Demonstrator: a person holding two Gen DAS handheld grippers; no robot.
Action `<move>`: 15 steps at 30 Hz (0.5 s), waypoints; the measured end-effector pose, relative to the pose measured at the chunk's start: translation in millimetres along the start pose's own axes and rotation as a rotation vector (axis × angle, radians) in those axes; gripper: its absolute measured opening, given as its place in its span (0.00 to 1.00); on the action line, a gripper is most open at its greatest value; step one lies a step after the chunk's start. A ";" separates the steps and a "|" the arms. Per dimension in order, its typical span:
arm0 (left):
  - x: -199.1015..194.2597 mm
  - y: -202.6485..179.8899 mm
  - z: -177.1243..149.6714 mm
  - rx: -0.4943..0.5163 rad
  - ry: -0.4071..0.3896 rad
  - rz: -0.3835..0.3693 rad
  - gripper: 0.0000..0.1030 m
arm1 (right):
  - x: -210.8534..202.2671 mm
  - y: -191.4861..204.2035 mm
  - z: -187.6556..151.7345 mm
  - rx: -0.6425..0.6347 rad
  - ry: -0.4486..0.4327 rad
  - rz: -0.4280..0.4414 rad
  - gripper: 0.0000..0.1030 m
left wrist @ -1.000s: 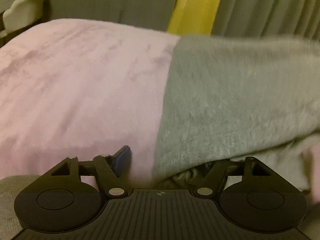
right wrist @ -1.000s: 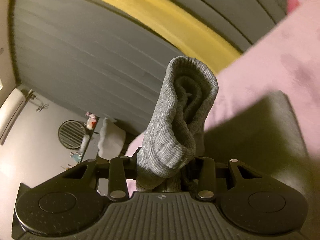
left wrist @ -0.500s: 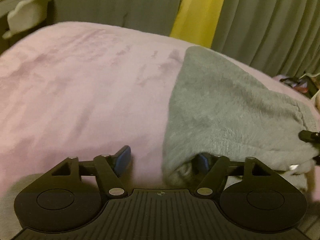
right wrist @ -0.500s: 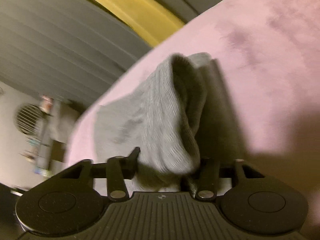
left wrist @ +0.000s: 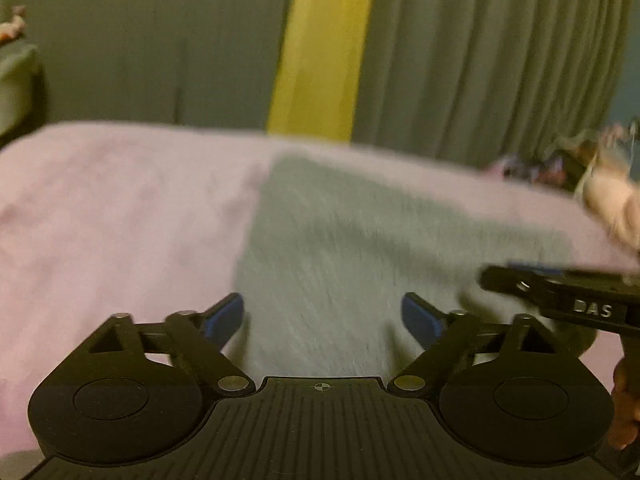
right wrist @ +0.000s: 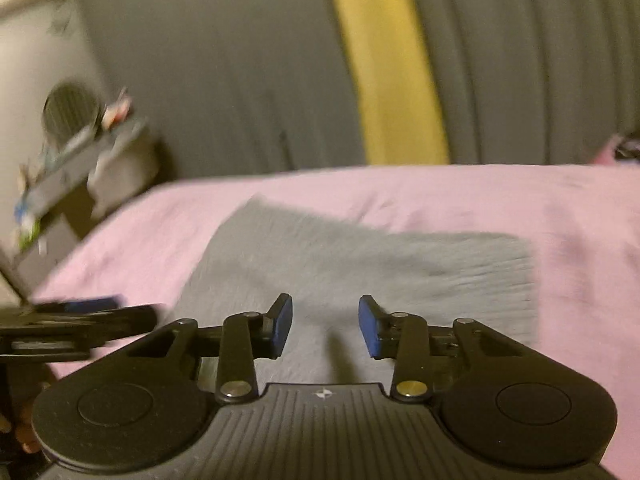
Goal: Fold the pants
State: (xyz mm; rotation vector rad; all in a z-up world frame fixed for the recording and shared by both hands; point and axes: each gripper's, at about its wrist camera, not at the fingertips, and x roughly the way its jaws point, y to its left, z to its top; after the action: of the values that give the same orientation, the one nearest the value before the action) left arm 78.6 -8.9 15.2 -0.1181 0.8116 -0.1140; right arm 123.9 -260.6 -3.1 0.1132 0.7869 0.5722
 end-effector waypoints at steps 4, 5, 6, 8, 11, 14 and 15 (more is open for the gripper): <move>32.8 -12.2 -16.2 0.172 0.033 0.158 0.95 | 33.5 -4.5 2.3 -0.073 0.028 -0.135 0.12; 36.4 -11.0 -20.2 0.205 0.035 0.179 0.96 | 37.8 -10.4 2.0 -0.074 0.021 -0.172 0.07; 37.3 -5.8 -23.3 0.193 0.029 0.159 0.96 | 42.4 -19.5 4.1 -0.060 0.015 -0.199 0.00; 38.6 6.9 -22.6 0.096 0.054 0.115 0.96 | 42.7 -34.0 7.6 0.010 0.000 -0.192 0.00; 40.9 25.2 -20.9 -0.030 0.095 0.072 0.97 | 37.5 -34.3 2.4 0.060 -0.007 -0.173 0.01; 39.2 26.2 -22.3 -0.036 0.093 0.079 0.97 | 26.7 -23.4 -6.0 0.014 0.039 -0.101 0.28; 39.0 23.0 -22.7 -0.025 0.088 0.087 0.98 | 21.5 -19.0 -11.4 0.002 0.056 -0.075 0.45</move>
State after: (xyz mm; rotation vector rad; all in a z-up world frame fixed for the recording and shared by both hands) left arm 89.9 6.8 -31.7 -0.1017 0.9049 -0.0275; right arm 136.6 -266.6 -30.7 0.0692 0.8422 0.5053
